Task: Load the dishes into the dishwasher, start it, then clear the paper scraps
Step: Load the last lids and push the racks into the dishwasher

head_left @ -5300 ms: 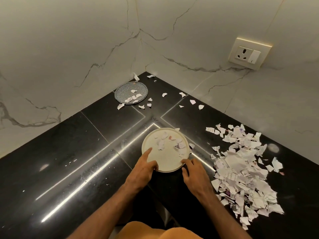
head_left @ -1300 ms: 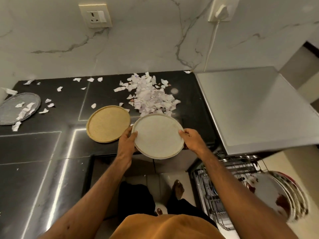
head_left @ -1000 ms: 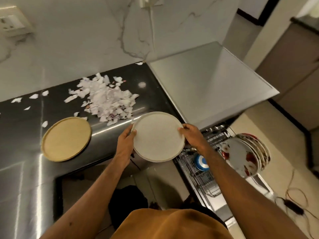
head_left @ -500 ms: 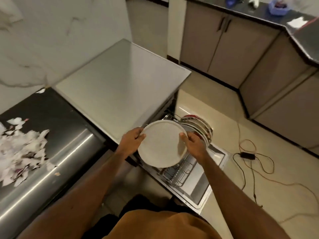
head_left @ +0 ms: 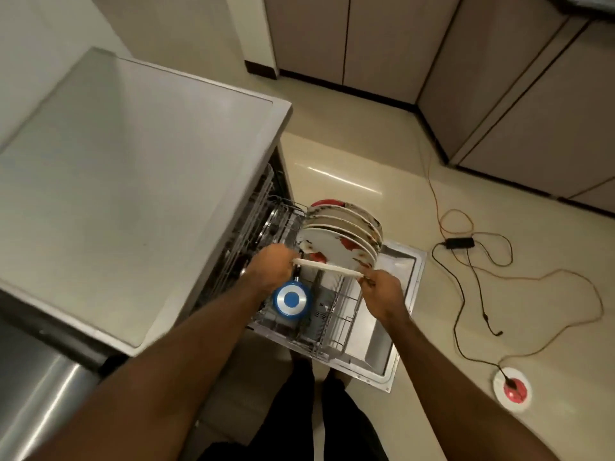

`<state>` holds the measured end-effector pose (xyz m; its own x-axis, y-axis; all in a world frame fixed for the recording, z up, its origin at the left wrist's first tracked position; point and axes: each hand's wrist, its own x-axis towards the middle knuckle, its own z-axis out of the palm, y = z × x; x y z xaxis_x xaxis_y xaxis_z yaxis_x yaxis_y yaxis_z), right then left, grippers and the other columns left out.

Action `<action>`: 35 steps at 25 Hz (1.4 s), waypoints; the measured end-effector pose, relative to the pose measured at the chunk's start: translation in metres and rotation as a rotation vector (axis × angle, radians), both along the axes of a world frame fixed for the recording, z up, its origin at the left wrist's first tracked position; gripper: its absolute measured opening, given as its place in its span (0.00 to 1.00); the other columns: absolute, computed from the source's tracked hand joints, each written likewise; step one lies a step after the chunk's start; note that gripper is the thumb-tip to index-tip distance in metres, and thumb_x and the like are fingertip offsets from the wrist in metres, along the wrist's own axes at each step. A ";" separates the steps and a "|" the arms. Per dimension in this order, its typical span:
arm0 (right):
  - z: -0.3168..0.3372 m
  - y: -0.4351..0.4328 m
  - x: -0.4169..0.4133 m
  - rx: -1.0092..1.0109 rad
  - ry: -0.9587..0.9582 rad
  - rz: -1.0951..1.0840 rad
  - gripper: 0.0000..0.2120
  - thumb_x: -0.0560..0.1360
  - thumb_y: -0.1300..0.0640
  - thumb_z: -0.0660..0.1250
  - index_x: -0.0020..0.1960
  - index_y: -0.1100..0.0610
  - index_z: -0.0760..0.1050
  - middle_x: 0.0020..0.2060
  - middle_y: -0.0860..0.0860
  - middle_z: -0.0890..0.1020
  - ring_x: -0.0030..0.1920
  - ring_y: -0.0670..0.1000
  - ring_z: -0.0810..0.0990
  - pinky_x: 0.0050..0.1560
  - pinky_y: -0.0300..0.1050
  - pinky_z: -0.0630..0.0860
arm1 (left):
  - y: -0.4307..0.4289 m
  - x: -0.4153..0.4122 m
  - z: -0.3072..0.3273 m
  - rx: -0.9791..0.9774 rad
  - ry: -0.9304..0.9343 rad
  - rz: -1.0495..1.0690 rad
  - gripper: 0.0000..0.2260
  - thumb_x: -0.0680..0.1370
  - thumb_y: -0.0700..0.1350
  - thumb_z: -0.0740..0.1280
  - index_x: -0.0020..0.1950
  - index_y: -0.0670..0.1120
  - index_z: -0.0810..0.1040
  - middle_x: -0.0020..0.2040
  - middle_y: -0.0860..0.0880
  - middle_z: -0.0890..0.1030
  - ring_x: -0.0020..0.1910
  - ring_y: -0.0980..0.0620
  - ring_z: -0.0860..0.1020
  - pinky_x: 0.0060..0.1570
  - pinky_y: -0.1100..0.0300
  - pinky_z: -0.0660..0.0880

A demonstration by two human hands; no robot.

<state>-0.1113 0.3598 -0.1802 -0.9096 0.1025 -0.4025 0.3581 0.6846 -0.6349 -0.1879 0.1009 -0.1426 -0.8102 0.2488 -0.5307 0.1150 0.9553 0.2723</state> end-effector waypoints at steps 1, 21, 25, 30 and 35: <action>-0.016 0.002 -0.004 0.007 -0.014 -0.019 0.14 0.84 0.56 0.66 0.68 0.50 0.82 0.48 0.52 0.84 0.41 0.48 0.77 0.37 0.33 0.67 | 0.005 -0.012 -0.021 -0.028 -0.006 -0.044 0.10 0.81 0.42 0.64 0.55 0.50 0.84 0.46 0.48 0.82 0.44 0.48 0.81 0.45 0.53 0.81; -0.226 0.008 -0.066 0.146 -0.159 -0.177 0.12 0.85 0.54 0.63 0.64 0.51 0.82 0.45 0.52 0.81 0.44 0.54 0.80 0.48 0.46 0.77 | 0.032 -0.112 -0.305 0.005 -0.012 -0.241 0.17 0.78 0.31 0.61 0.64 0.42 0.79 0.62 0.41 0.79 0.61 0.40 0.78 0.62 0.48 0.77; -0.240 0.004 -0.070 0.121 -0.225 -0.205 0.12 0.85 0.53 0.63 0.64 0.53 0.81 0.49 0.55 0.84 0.47 0.56 0.82 0.49 0.50 0.80 | 0.036 -0.118 -0.320 0.008 -0.096 -0.234 0.15 0.79 0.32 0.62 0.64 0.40 0.78 0.61 0.40 0.80 0.60 0.41 0.78 0.62 0.50 0.76; -0.247 -0.003 -0.076 0.020 -0.345 -0.225 0.17 0.83 0.60 0.65 0.72 0.56 0.73 0.61 0.56 0.82 0.55 0.57 0.82 0.53 0.48 0.80 | 0.041 -0.111 -0.328 0.007 -0.202 -0.234 0.20 0.79 0.34 0.66 0.70 0.38 0.69 0.63 0.39 0.78 0.61 0.42 0.77 0.60 0.51 0.77; -0.240 -0.007 -0.073 0.032 -0.282 -0.213 0.20 0.81 0.60 0.67 0.73 0.57 0.71 0.63 0.56 0.81 0.58 0.57 0.82 0.58 0.52 0.81 | 0.040 -0.105 -0.325 -0.021 -0.215 -0.275 0.20 0.80 0.35 0.64 0.73 0.38 0.68 0.64 0.39 0.77 0.60 0.42 0.77 0.58 0.54 0.77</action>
<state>-0.1843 0.3531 -0.4205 -0.7202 0.2945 -0.6281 0.6530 0.5935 -0.4705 -0.2925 0.1411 -0.4681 -0.5835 0.4297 -0.6891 0.3110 0.9021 0.2991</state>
